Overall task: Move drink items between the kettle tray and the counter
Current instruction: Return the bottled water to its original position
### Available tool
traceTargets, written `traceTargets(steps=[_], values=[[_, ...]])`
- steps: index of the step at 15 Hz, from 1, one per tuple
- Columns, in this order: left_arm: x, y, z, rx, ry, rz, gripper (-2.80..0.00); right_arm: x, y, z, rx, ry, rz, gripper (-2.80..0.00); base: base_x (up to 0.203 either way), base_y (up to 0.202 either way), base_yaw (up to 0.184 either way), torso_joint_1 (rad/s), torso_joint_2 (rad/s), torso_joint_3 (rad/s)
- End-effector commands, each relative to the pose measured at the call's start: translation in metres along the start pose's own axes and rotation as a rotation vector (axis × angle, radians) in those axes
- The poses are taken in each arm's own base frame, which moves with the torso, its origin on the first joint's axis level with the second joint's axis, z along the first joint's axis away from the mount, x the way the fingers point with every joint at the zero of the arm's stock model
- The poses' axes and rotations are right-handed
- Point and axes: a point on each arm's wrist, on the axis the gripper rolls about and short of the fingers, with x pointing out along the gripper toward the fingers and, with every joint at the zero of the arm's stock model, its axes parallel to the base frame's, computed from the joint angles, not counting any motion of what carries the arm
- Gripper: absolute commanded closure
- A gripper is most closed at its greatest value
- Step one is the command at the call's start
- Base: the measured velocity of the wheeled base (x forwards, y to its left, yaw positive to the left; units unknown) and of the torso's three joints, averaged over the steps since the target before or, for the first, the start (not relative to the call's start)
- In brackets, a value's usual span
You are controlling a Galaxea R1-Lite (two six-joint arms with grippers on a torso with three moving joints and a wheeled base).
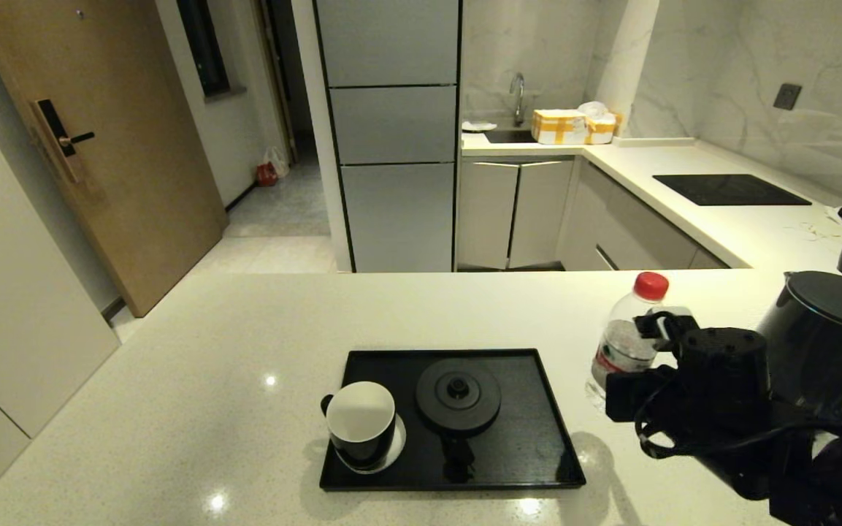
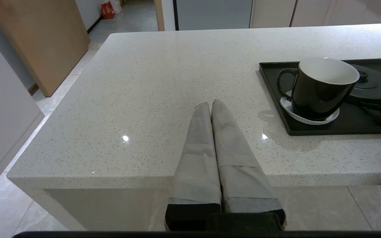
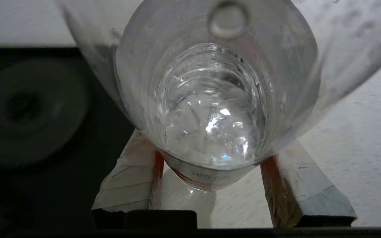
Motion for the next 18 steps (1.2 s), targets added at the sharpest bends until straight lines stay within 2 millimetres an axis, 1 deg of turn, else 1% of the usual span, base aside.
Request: traceTargets(steps=[1, 3, 6, 8, 10, 13, 14, 16, 18], values=[[0.0, 0.0, 0.0, 0.001, -0.002, 0.0, 0.0, -0.015, 0.025, -0.001, -0.047, 0.003, 0.09, 0.0, 0.0, 0.0, 0.0, 0.0, 0.0, 0.0], [0.0, 0.0, 0.0, 0.001, -0.002, 0.0, 0.0, -0.006, 0.031, -0.01, -0.066, 0.04, 0.095, 0.0, 0.0, 0.0, 0.0, 0.0, 0.0, 0.0], [0.0, 0.0, 0.0, 0.001, -0.001, 0.0, 0.0, 0.003, 0.042, -0.014, -0.055, 0.052, 0.115, 0.0, 0.0, 0.0, 0.0, 0.0, 0.0, 0.0], [0.0, 0.0, 0.0, 0.001, -0.001, 0.001, 0.0, 0.008, 0.045, -0.018, -0.028, 0.069, 0.112, 0.0, 0.0, 0.0, 0.0, 0.0, 0.0, 0.0], [0.0, 0.0, 0.0, 0.001, -0.003, 0.0, 0.0, 0.007, 0.051, -0.023, -0.044, 0.084, 0.133, 0.0, 0.0, 0.0, 0.0, 0.0, 0.0, 0.0], [0.0, 0.0, 0.0, 0.001, -0.002, 0.001, 0.0, 0.004, 0.056, -0.028, -0.033, 0.101, 0.149, 0.0, 0.0, 0.0, 0.0, 0.0, 0.0, 0.0], [0.0, 0.0, 0.0, 0.001, -0.001, 0.0, 0.0, 0.004, 0.057, -0.032, -0.04, 0.116, 0.152, 0.0, 0.0, 0.0, 0.0, 0.0, 0.0, 0.0], [0.0, 0.0, 0.0, 0.001, -0.003, 0.0, 0.0, 0.004, 0.058, -0.04, -0.052, 0.137, 0.154, 0.0, 0.0, 0.0, 0.0, 0.0, 0.0, 0.0], [0.0, 0.0, 0.0, 0.001, 0.0, 0.0, 0.0, 0.005, 0.058, -0.043, -0.055, 0.148, 0.151, 0.0, 0.0, 0.0, 0.0, 0.0, 0.0, 0.0]])
